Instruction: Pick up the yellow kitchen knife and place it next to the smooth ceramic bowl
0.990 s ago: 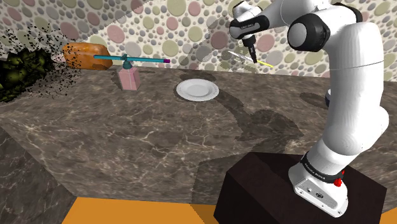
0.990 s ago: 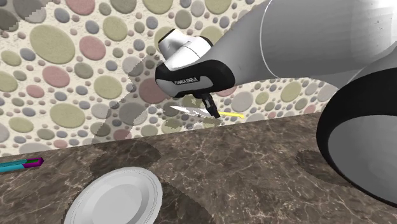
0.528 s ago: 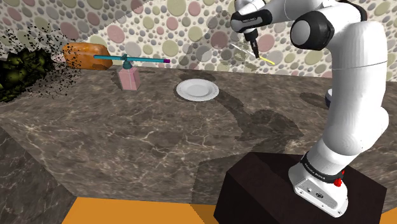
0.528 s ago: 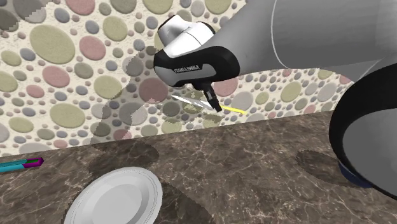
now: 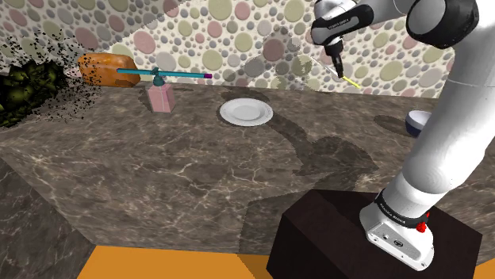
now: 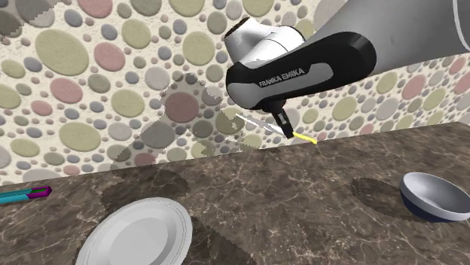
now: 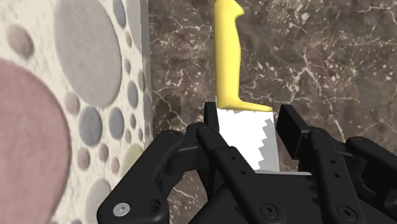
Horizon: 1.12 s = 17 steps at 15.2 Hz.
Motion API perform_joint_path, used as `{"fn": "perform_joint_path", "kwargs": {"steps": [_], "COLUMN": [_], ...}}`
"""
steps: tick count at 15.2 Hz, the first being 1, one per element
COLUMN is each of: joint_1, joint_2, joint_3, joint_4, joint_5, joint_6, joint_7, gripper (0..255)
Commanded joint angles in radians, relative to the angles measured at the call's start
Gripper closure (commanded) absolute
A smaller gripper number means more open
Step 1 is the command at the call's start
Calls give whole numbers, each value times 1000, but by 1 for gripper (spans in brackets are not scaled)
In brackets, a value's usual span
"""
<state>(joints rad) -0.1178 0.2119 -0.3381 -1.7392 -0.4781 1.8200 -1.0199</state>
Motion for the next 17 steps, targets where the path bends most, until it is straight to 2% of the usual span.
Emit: {"fn": "perform_joint_path", "kwargs": {"steps": [1, 9, 17], "joint_1": [0, -44, -129], "joint_2": [-79, -348, -603], "joint_3": [-9, -55, -107], "joint_4": [-96, -402, -633], "joint_5": [-29, -152, -285], "joint_6": [22, 90, 114], "joint_7": [7, 0, -50], "gripper": [255, 255, 255]}}
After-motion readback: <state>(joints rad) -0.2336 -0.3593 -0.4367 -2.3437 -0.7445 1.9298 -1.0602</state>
